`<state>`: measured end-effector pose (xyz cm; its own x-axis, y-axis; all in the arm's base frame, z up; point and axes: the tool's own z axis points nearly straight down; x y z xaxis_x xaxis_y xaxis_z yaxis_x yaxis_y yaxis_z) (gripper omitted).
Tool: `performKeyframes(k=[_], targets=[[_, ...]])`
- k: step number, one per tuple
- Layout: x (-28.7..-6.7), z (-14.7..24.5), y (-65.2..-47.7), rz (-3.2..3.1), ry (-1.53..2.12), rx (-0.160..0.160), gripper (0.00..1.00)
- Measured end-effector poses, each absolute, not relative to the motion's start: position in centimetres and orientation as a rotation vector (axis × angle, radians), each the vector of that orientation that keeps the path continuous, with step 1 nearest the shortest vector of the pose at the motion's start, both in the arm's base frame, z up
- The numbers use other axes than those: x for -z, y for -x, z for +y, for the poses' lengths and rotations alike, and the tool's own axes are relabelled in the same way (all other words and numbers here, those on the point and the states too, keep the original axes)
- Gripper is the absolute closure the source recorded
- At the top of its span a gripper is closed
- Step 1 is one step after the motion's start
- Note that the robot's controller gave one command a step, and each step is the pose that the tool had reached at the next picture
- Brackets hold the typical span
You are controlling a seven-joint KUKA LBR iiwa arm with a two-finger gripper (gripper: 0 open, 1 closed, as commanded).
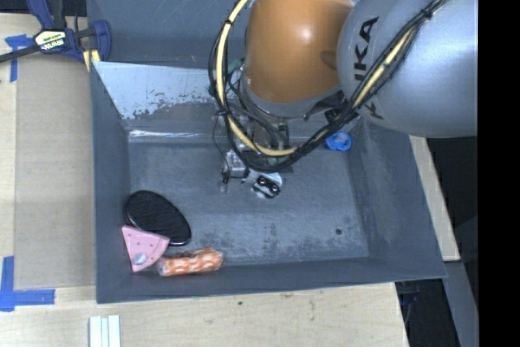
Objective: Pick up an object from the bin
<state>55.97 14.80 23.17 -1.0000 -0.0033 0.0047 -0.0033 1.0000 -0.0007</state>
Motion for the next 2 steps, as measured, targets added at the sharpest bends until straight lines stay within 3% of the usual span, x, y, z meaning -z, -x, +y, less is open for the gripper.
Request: performKeyframes(k=[1, 2], targets=[[-23.7, 14.7, -56.1, -3.145, 0.001, 0.002, 0.0], [-11.0, 21.9, -54.0, -3.142, -0.106, 0.003, 0.0]])
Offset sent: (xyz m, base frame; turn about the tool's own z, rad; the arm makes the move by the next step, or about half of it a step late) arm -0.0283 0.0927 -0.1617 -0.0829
